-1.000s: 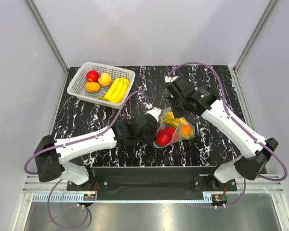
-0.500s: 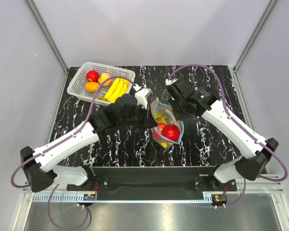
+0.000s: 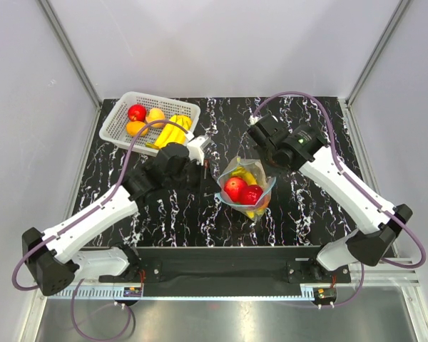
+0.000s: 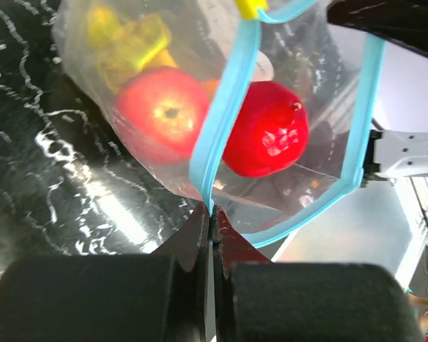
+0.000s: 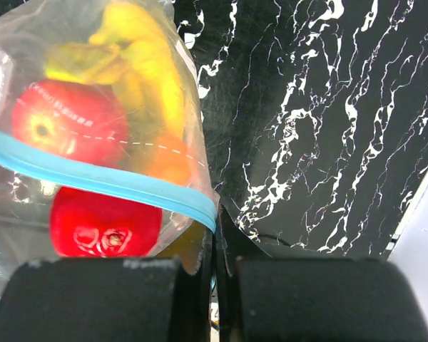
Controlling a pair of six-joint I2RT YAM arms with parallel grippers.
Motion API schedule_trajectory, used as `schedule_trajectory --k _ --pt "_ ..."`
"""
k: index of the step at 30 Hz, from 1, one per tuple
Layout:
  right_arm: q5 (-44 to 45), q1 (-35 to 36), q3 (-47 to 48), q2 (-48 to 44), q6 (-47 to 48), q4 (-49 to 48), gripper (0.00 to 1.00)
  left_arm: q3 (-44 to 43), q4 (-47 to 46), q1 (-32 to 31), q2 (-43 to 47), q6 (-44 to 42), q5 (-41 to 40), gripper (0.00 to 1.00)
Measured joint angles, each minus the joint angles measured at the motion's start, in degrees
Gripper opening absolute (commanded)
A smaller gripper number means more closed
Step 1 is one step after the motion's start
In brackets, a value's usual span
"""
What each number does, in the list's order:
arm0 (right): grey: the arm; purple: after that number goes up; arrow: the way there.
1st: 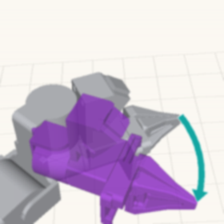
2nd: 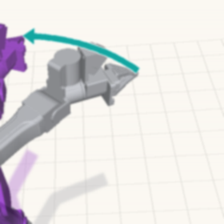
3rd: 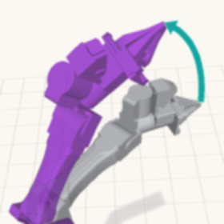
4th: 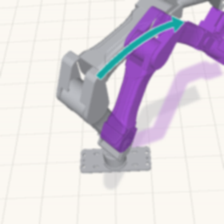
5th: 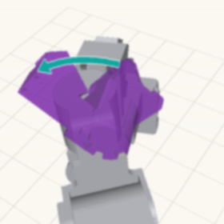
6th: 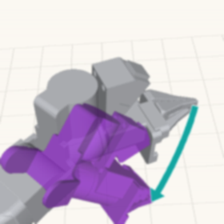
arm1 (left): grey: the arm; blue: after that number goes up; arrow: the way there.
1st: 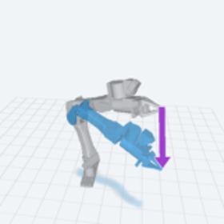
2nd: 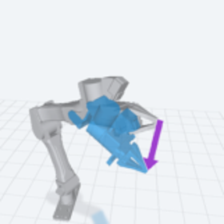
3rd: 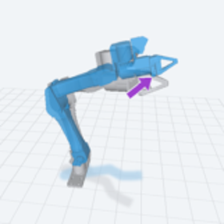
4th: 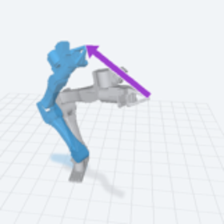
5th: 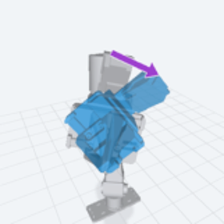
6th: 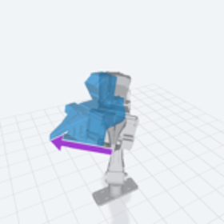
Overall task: Place the food in the zip-top bag and seal the zipper
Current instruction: Adjust the zipper food storage bag at the center of the board.
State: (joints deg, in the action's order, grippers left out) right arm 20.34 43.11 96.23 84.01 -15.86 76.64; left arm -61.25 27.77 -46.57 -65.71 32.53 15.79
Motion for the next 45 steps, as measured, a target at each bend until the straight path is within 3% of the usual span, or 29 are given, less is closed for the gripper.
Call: schedule_trajectory --k 5,11,20,31,45 --pt "-1.81 0.0 0.0 2.21 -0.02 -0.87 0.0 -0.09 2.12 0.13 -0.02 -0.72 0.52 0.0" --pt "-7.52 -0.04 0.09 7.37 -0.13 -5.53 0.0 -0.09 -1.7 -1.14 -0.55 0.96 3.15 0.0" --pt "-11.63 0.09 3.76 3.56 -1.46 -6.93 0.0 3.74 -6.23 2.27 0.31 3.67 4.04 0.0" --pt "-18.01 1.95 3.91 3.37 -3.32 -9.14 0.0 -3.5 -8.63 1.44 1.97 7.1 3.96 0.0" --pt "-28.41 1.95 -6.75 1.88 -3.19 -16.44 0.0 10.32 -15.5 0.76 2.32 11.32 -0.48 0.0"
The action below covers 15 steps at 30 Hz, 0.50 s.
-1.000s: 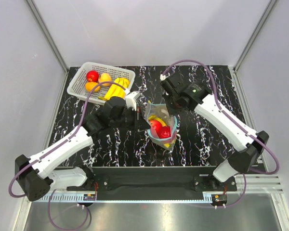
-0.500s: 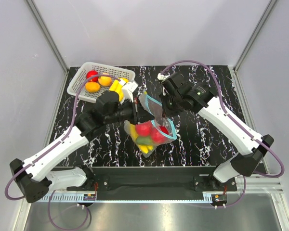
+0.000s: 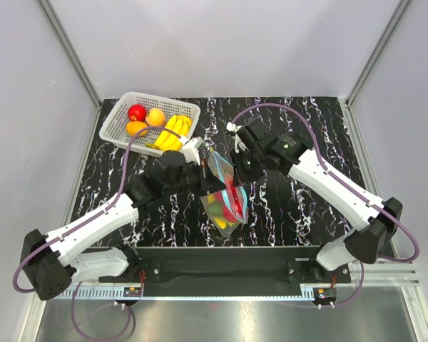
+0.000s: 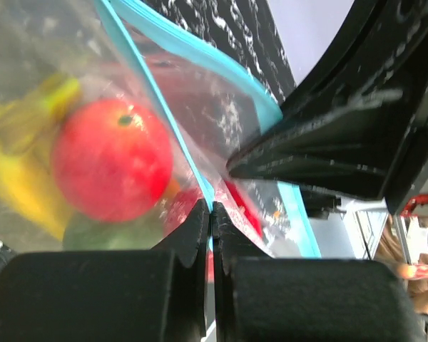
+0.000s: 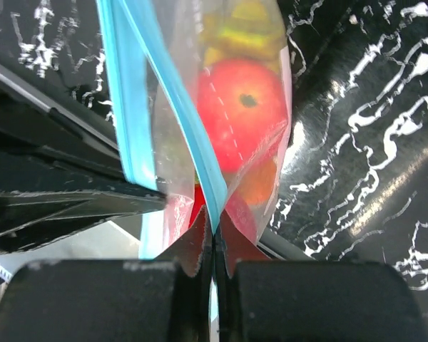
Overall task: Place the food in the zip-top bag and seal the zipper
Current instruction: Adjust the zipper food storage bag at the center of the board.
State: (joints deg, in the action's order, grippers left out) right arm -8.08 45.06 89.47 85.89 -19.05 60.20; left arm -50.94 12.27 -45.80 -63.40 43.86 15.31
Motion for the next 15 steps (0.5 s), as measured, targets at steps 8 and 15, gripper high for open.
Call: schedule_trajectory --k 8,15 --pt "-1.53 0.0 -0.22 -0.92 0.85 -2.16 0.32 -0.96 -0.46 -0.07 0.04 -0.39 -2.27 0.0" --pt "-4.09 0.0 -2.14 -3.74 1.75 -4.83 0.55 -4.2 3.72 -0.07 2.36 -1.95 -3.85 0.0"
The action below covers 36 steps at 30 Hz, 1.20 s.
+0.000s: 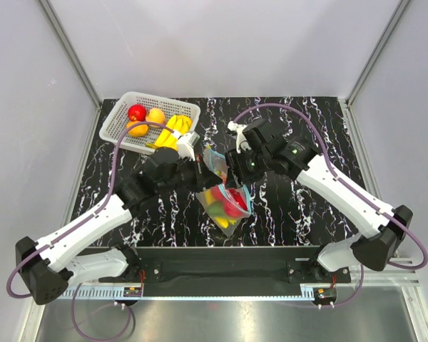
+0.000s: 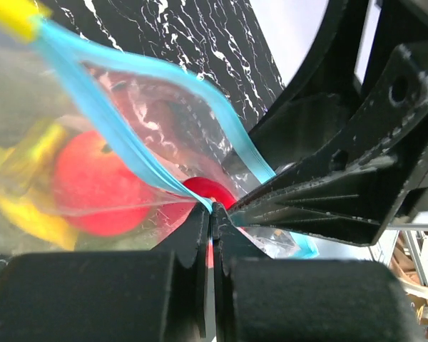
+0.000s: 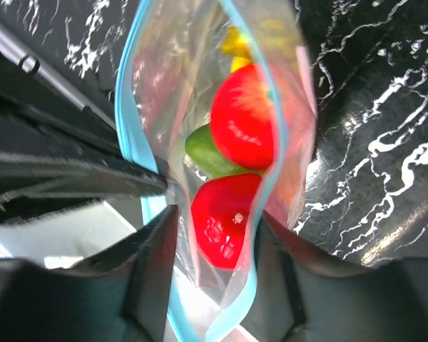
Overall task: Place the food in the zip-top bag and seal the zipper
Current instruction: Adjust the zipper food storage bag at the center of the board.
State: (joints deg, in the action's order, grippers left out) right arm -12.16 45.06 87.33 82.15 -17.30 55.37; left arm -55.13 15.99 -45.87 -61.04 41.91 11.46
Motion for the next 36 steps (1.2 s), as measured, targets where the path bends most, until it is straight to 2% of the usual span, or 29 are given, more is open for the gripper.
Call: schedule_trajectory --k 7,12,18,24,29,31,32,34,36 --pt "-5.11 0.0 -3.19 -1.53 1.42 -2.12 0.85 -0.04 1.81 0.0 0.72 -0.37 -0.13 0.0" --pt "-7.45 0.02 -3.78 -2.56 2.32 -3.3 0.91 -0.59 2.03 0.0 0.52 -0.52 -0.11 0.0" --pt "-6.75 0.52 -3.67 -2.86 2.95 -2.75 0.91 -2.25 2.67 0.0 -0.94 -0.48 0.07 0.01" --pt "-2.97 1.4 -3.34 -2.19 3.39 -2.12 0.81 -3.3 2.43 0.0 -2.69 0.2 0.17 0.01" --pt "1.68 3.08 -3.34 -0.7 3.56 -1.79 0.81 -3.69 0.94 0.0 -4.39 1.95 0.33 0.01" --pt "3.76 3.87 -3.34 -0.42 3.56 -1.66 0.78 -3.78 -0.17 0.0 -5.33 3.37 0.39 0.0" --pt "4.72 4.15 -3.34 -0.42 3.56 -1.62 0.75 -3.78 -0.72 0.0 -5.86 3.96 0.44 0.0" --pt "6.82 4.46 -3.34 -0.44 3.54 -1.62 0.61 -3.78 -1.75 0.0 -6.82 5.4 0.48 0.0" --pt "8.52 4.57 -3.34 -0.44 3.17 -1.57 0.47 -3.78 -2.64 0.0 -7.48 6.64 0.44 0.05"
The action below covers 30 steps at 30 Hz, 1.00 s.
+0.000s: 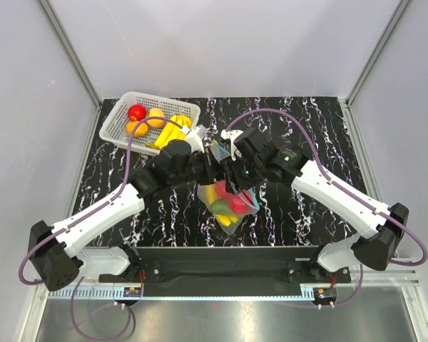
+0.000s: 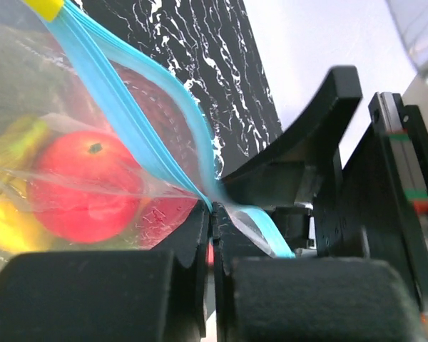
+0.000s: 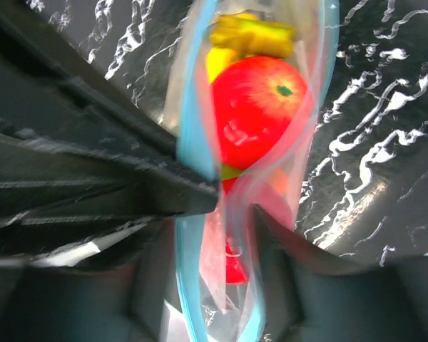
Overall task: Place the food in the zip-top bag and seal the zipper
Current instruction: Adjust the zipper food storage bag at the center of the board.
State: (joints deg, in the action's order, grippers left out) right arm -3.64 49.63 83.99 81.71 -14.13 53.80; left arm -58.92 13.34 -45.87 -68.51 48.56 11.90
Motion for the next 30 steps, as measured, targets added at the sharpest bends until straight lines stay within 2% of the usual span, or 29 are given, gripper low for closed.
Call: schedule_trajectory --k 1,3,4,6,7,8,15,19,23,30 --pt "1.16 0.0 0.0 0.02 -0.09 0.02 0.34 0.0 -0.24 0.0 -0.13 0.37 -0.04 0.13" --pt "2.84 0.02 0.0 0.0 -0.46 0.07 0.25 0.0 -0.79 0.0 -0.17 1.07 -0.28 0.18" --pt "3.63 0.04 0.0 0.0 -0.66 0.11 0.17 0.0 -1.16 0.02 -0.11 1.4 -0.5 0.25" --pt "4.94 0.04 0.0 0.0 -0.81 0.15 0.1 0.02 -1.44 0.07 0.31 1.6 -1.53 0.37" --pt "5.51 0.04 -0.02 0.0 -0.85 0.15 0.06 0.04 -1.42 0.13 0.68 1.77 -1.9 0.53" --pt "6.01 0.07 -0.02 0.0 -0.83 0.44 0.0 0.13 -1.33 0.2 1.46 1.49 -3.3 0.59" --pt "8.48 0.11 -0.07 -0.02 0.13 0.66 0.0 -0.85 3.63 1.11 9.09 -2.16 -7.02 0.99" --pt "8.83 0.11 0.04 -0.13 2.93 1.44 0.0 -0.39 5.97 4.61 14.82 -6.38 -8.26 0.99" --pt "7.98 0.11 1.09 -1.11 6.05 2.32 0.0 4.17 3.74 10.1 19.85 -11.08 -7.54 0.99" --pt "0.7 0.11 0.81 -7.08 14.58 2.86 0.0 9.88 0.72 14.95 17.94 -18.69 -2.38 0.99"
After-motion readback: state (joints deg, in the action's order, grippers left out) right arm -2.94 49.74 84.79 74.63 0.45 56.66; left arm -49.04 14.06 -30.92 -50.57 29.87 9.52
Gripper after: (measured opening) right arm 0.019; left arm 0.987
